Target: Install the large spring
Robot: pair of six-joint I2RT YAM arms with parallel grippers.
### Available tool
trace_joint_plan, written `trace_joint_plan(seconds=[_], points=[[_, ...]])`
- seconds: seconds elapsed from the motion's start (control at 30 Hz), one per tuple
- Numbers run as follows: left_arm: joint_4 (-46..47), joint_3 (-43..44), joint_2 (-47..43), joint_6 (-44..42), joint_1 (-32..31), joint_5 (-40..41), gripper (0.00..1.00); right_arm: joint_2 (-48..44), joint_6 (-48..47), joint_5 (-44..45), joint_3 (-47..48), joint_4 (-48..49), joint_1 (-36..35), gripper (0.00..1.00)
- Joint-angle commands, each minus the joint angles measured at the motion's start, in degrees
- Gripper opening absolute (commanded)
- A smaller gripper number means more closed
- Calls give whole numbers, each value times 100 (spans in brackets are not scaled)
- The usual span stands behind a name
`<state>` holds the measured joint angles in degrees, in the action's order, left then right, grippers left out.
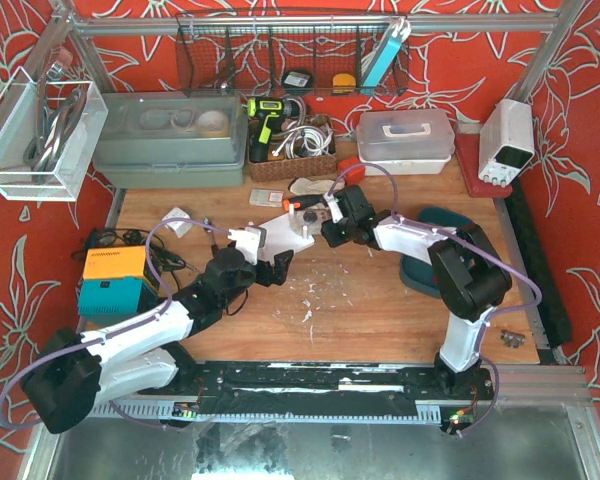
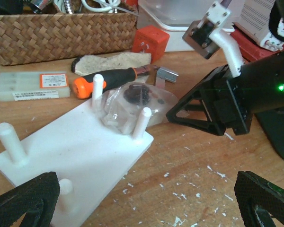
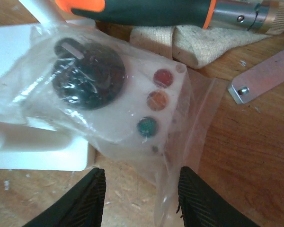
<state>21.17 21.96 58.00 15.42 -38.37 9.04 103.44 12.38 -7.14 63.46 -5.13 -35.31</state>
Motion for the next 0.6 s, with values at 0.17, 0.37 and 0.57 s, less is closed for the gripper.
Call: trace_joint_plan(seconds=[0.17,0.37,0.57], points=[[-1,115,-70,-117,-30,308,100,467,-374,107,346,-201,-20,28],[-44,136,-31,-134,-39,382,100,353,-390,210,294,-150,-20,3],[-73,141,10,-127,-39,470,100,-46,-344,452,71,-13,-14,0]])
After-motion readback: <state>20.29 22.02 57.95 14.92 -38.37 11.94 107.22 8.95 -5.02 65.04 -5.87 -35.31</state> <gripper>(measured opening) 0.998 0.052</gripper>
